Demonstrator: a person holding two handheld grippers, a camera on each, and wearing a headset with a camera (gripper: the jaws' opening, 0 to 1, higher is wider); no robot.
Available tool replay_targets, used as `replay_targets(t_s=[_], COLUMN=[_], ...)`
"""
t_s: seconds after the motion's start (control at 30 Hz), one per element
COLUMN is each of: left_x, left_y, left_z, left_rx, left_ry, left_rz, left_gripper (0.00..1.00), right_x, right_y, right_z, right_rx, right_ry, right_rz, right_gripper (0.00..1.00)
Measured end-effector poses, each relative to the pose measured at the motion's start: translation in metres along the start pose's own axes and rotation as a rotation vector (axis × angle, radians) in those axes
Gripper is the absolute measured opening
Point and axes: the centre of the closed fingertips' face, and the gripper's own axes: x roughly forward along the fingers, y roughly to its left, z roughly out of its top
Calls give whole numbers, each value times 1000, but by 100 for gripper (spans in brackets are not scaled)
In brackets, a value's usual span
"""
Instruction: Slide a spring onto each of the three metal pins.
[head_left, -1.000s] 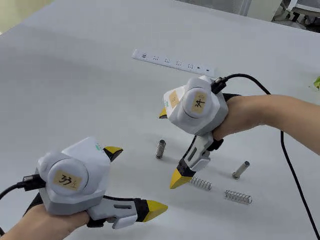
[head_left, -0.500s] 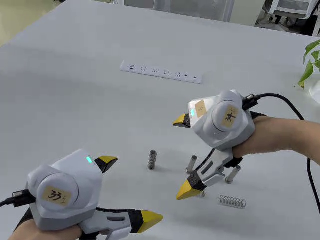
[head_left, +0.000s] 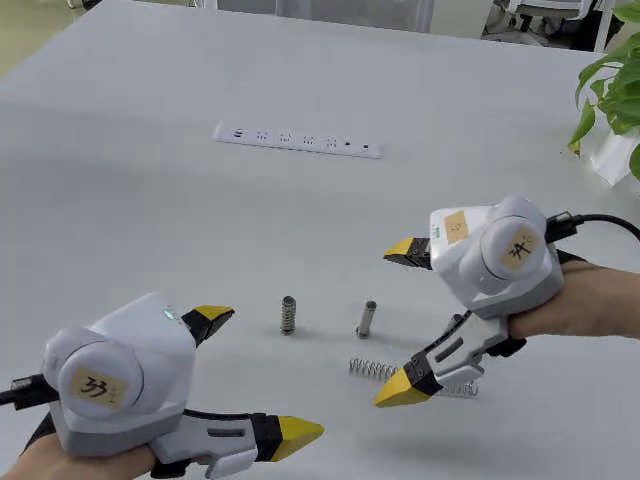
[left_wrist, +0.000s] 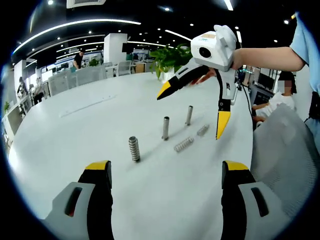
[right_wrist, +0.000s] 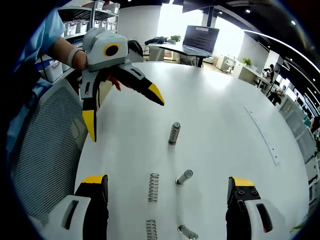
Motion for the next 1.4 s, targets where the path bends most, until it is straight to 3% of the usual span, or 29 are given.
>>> replay_targets(t_s=[0.07,0.2,0.77,1.1,1.4], left_x=[2,5,14,16,23], left_y=[0,-3,-12,-17,-24], left_z=[1,3,4,7,3], left_rx=[3,8,40,77,95], left_ry=[0,0,16,19,35], left_rz=[-1,-11,-60,-84,-119], left_gripper=[89,89,89,89,86], right_x=[-5,-14,-58,-76,-86], right_y=[4,11,17,26,33], right_z=[-4,-20,-66,-86,-98], right_rx=[33,67,250,309,351], right_ry=[-23,-17,-48,-44,-40], right_rz=[-17,-37,-165,-203,-226], right_gripper=[99,99,99,99,99])
